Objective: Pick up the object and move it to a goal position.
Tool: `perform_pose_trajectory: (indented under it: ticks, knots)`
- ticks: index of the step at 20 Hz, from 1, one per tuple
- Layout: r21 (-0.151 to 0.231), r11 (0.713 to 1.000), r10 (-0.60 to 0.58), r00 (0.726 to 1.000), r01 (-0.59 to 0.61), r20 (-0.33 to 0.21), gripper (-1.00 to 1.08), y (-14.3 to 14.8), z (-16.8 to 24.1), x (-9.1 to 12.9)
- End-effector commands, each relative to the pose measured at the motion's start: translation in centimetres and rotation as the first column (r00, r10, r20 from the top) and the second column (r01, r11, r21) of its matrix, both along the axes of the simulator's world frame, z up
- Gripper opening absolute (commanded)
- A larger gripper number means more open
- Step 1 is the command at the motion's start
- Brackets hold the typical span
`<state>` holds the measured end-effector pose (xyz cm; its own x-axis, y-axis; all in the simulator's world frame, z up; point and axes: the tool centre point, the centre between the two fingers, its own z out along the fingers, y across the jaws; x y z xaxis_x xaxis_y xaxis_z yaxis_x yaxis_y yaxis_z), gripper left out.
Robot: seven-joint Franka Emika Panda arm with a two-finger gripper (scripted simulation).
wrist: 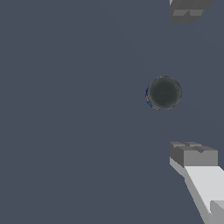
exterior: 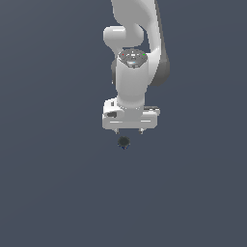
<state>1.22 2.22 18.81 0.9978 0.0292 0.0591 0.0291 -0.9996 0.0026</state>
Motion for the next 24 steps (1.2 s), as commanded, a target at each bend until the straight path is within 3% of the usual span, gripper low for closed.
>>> perform_pose_trajectory:
  ticks: [1, 15, 24]
  knots:
    - [0.0, 1.0, 0.0, 1.0, 0.0, 0.0, 1.0, 0.0, 0.0, 0.0]
    - [0.023, 0.997, -0.076, 0.997, 0.075, 0.012, 1.0, -1.2, 0.4, 0.2]
    - [0.024, 0.987, -0.161, 0.987, 0.161, -0.01, 1.0, -1.4, -3.4, -0.9]
